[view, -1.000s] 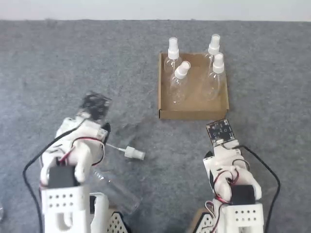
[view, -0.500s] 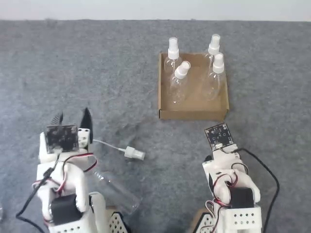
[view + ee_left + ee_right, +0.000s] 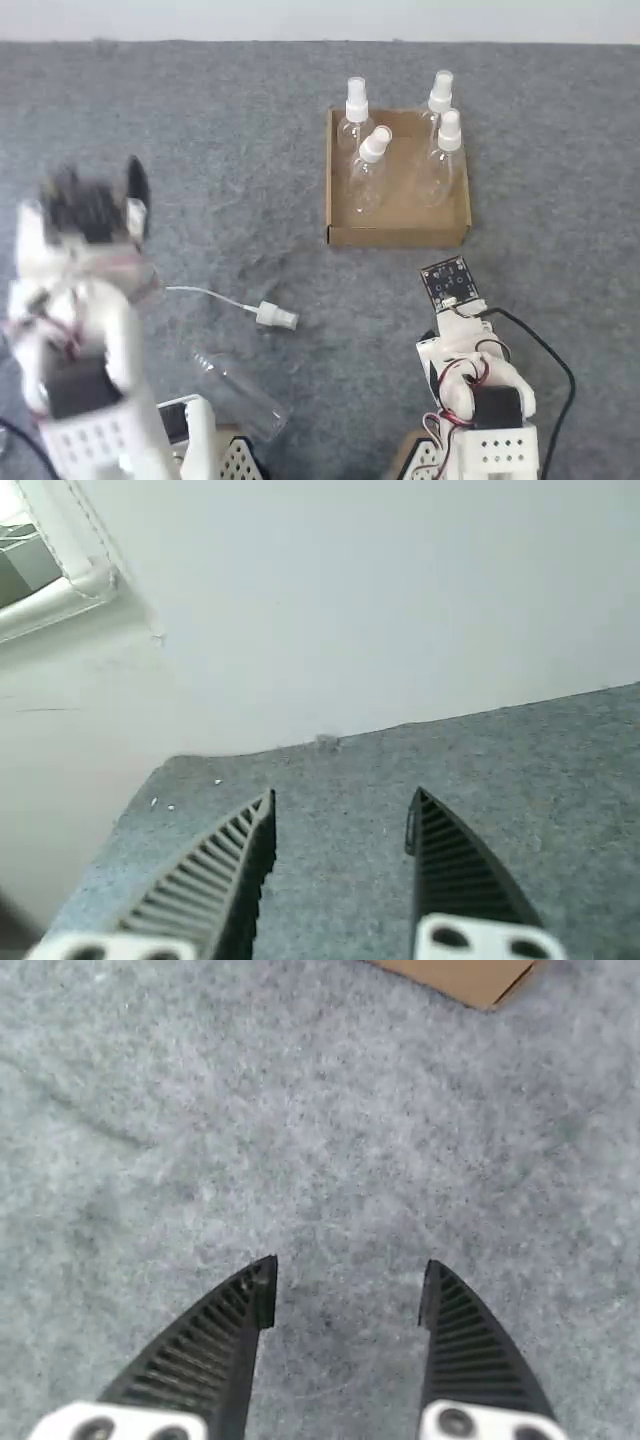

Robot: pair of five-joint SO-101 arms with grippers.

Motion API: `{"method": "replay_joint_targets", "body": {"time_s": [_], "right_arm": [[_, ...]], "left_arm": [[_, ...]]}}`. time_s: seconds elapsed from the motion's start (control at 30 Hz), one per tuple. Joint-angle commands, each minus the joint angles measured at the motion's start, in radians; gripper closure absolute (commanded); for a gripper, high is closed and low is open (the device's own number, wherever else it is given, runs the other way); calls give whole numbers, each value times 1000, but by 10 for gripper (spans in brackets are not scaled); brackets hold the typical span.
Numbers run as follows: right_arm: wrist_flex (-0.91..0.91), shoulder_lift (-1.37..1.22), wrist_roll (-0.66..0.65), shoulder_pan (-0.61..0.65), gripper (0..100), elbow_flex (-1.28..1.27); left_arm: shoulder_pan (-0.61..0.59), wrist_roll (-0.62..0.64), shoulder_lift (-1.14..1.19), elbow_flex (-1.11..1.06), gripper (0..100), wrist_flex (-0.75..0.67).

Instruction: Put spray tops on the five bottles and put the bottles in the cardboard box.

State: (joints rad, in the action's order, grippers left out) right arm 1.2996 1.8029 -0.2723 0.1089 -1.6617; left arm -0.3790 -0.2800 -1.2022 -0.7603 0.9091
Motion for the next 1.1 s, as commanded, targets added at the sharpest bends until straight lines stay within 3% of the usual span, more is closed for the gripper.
{"method": "replay_joint_targets", "body": {"time_s": [0.0, 0.17, 0.4, 1.07], "right_arm": [[8, 12, -9, -5, 820, -21], [8, 12, -11, -5, 820, -21], [8, 12, -11, -5, 820, -21], [8, 12, -11, -5, 820, -21]], "left_arm": [[-78, -31, 387, 374, 805, -46], [-166, -32, 631, 590, 805, -87], [-196, -34, 773, 615, 804, -135], [-189, -110, 836, 615, 804, -129]]}}
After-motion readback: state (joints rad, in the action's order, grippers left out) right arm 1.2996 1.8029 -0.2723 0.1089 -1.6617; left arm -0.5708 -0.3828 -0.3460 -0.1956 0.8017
